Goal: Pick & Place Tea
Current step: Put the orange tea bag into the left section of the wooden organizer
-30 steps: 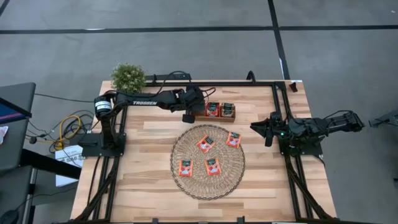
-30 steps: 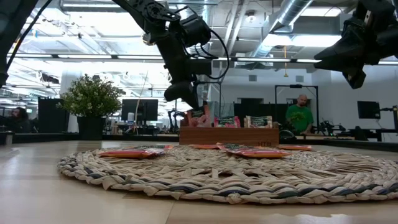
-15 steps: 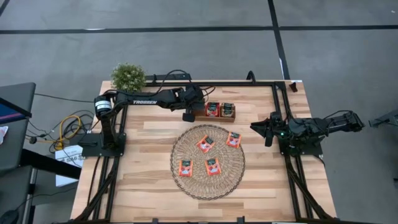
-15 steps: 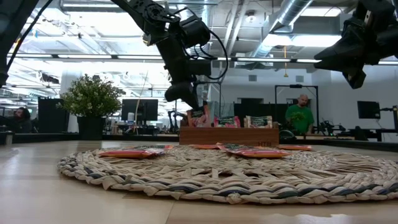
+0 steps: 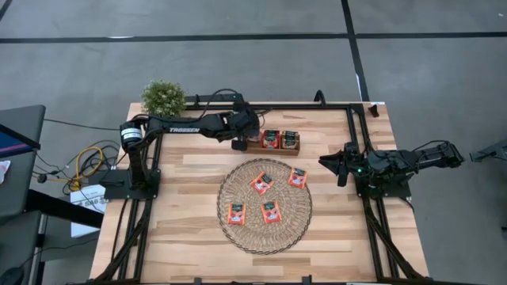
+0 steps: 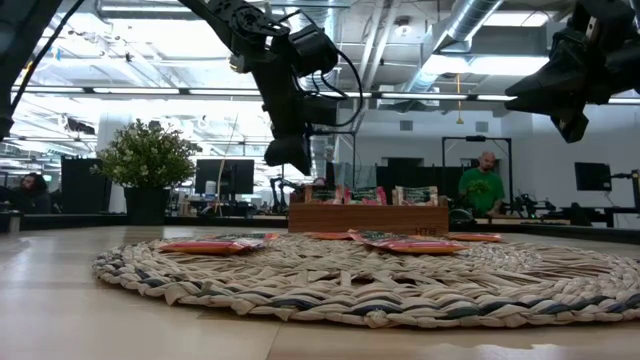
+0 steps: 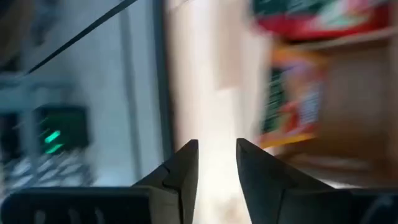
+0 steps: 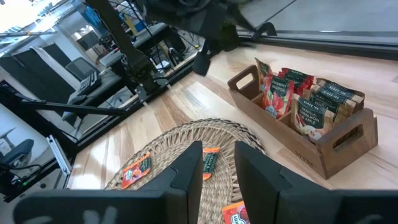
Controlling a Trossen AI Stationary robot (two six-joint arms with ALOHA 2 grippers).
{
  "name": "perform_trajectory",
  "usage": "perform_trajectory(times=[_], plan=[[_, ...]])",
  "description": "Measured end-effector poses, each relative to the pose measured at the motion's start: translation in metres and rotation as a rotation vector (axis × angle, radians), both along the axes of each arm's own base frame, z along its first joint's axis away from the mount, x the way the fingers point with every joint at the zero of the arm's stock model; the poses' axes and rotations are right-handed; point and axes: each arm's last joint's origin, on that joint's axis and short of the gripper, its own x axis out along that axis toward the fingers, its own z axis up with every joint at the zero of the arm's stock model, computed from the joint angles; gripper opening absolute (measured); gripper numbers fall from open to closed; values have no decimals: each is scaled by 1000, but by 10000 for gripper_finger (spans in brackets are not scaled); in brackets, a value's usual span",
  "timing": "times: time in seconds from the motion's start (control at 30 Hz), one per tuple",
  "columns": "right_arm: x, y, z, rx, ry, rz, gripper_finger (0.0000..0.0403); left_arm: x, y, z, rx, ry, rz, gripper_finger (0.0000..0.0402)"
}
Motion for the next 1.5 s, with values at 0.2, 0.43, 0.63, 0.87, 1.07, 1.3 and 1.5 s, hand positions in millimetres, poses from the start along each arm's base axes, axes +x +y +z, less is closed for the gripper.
perform_trajectory(times=[0.2,0.43,0.63,0.87,1.07,1.3,1.5], plan=[[0,0,0,0,0,0,85,-9,-16,14,86,53,84,108],[0,0,0,7,-2,-2,85,-43,-80,48,-231,26,73,108],[0,0,0,8,-2,-2,85,-53,-124,67,-771,-74,-18,108],[0,0,0,8,-2,-2,85,-35,-156,24,-790,62,-81,108],[0,0,0,2,-1,-1,85,-21,-181,-11,-778,170,-155,108],[0,0,0,0,0,0,85,-17,-209,-18,-788,155,-199,107],[0,0,0,-15,4,4,85,-15,-222,-22,-730,127,-183,107]])
